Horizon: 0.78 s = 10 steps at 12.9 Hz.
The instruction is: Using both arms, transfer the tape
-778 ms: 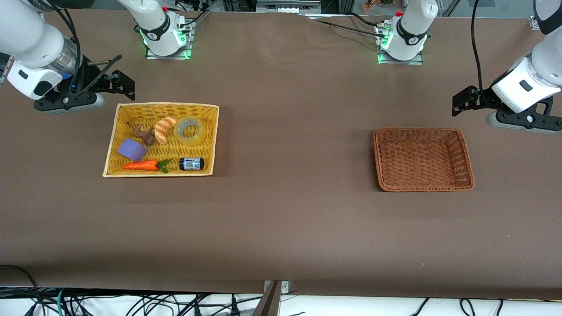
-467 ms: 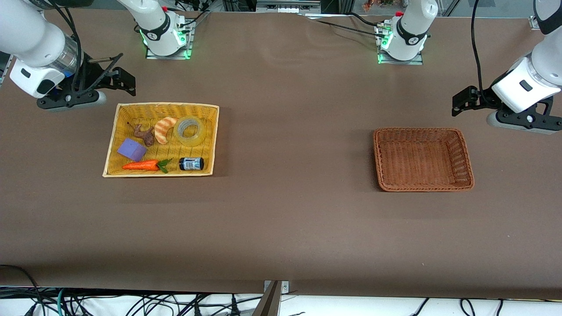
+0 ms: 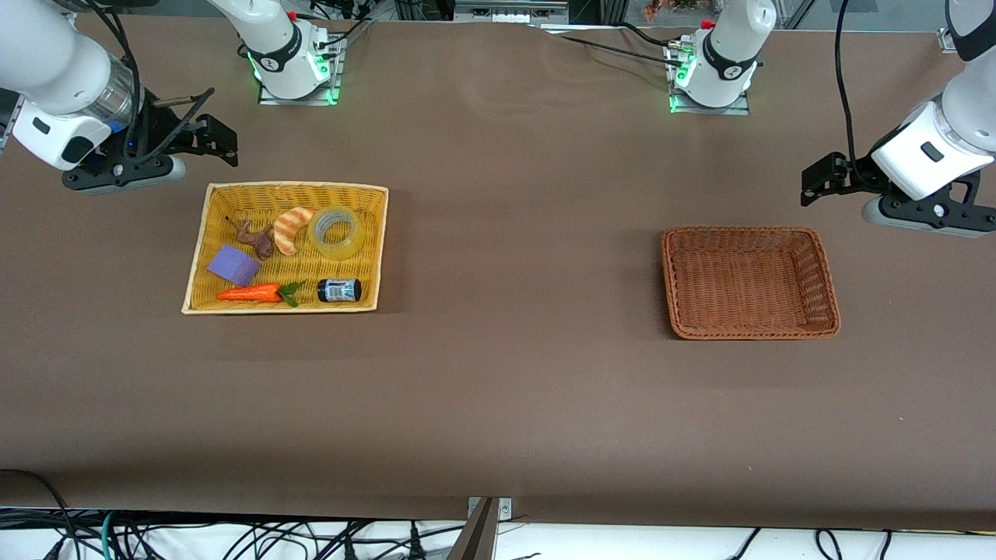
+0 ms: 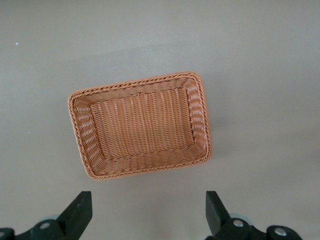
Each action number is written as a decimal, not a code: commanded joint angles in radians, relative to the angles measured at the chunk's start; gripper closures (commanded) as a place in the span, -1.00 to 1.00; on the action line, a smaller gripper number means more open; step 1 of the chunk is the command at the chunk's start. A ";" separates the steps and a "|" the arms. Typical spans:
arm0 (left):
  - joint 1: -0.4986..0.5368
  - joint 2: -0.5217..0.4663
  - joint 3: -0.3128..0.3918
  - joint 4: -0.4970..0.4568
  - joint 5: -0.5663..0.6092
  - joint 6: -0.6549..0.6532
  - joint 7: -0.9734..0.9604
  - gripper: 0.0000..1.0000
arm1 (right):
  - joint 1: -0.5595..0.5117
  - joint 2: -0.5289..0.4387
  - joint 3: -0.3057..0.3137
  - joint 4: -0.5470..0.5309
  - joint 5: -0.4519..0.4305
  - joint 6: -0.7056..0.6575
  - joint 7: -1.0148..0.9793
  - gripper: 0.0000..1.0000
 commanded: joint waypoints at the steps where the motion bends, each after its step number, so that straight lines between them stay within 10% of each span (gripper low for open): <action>1: 0.002 0.009 0.000 0.027 -0.006 -0.023 0.018 -1.00 | -0.008 -0.012 -0.001 0.006 0.008 -0.016 -0.022 -1.00; 10: 0.007 0.009 0.001 0.027 -0.006 -0.023 0.021 -1.00 | -0.008 -0.012 -0.004 0.003 0.008 -0.016 -0.054 -1.00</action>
